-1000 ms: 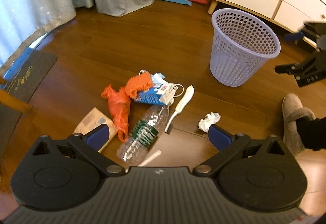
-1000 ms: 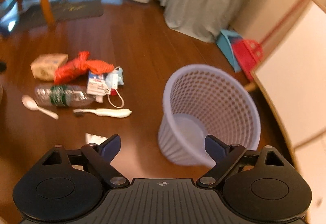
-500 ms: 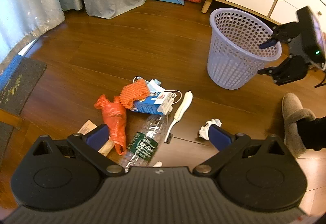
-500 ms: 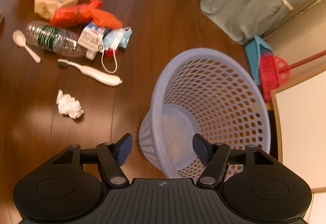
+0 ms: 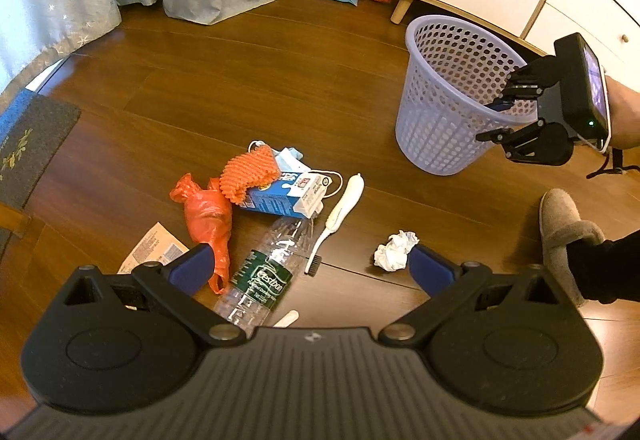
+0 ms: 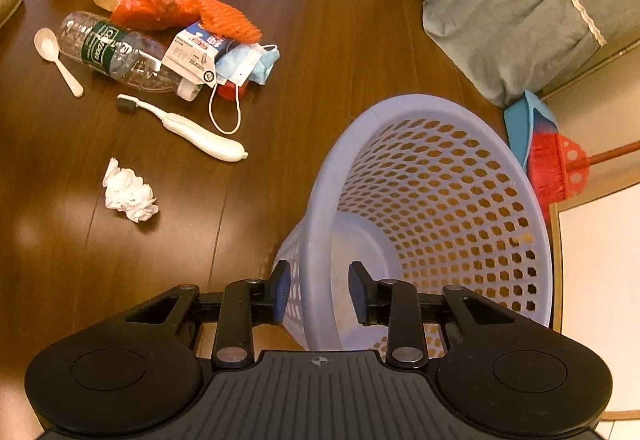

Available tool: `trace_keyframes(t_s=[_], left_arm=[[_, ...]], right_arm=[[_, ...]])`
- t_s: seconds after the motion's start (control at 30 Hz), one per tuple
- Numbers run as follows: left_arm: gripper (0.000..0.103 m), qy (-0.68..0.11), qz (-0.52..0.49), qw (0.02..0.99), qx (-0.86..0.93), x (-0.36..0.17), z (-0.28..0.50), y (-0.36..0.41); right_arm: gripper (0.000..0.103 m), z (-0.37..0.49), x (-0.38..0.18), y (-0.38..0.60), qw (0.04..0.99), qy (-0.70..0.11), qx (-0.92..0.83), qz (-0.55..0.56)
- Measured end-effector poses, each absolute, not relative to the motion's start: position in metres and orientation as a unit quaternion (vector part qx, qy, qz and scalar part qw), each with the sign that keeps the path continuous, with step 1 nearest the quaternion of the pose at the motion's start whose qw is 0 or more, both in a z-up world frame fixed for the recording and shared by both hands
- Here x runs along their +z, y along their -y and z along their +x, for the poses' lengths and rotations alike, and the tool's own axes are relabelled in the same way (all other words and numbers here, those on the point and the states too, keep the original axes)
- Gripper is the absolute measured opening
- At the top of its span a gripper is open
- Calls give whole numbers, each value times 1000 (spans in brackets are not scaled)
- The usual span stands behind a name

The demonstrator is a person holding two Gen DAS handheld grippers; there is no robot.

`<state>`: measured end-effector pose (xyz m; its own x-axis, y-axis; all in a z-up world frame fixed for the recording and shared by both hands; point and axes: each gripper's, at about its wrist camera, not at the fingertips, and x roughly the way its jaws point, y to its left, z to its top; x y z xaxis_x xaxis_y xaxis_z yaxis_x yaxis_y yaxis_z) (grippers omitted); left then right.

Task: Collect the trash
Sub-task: 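Reach the right gripper to the lavender wastebasket rim and grasp it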

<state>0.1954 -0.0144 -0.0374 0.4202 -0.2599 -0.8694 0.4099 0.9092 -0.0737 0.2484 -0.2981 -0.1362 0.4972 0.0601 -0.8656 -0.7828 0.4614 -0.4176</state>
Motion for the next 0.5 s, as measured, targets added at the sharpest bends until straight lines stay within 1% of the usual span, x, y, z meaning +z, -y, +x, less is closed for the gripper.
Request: trace_keyframes(t_s=[0.07, 0.17, 0.5], left_arm=[[102, -502, 72, 838, -201, -38, 194, 14], [102, -504, 70, 837, -201, -39, 193, 14], [102, -511, 60, 834, -199, -39, 193, 11]], right_arm=[[21, 249, -139, 299, 746, -416, 283, -437], [18, 250, -145, 299, 738, -418, 282, -449], [11, 256, -149, 295, 730, -438, 284, -441]])
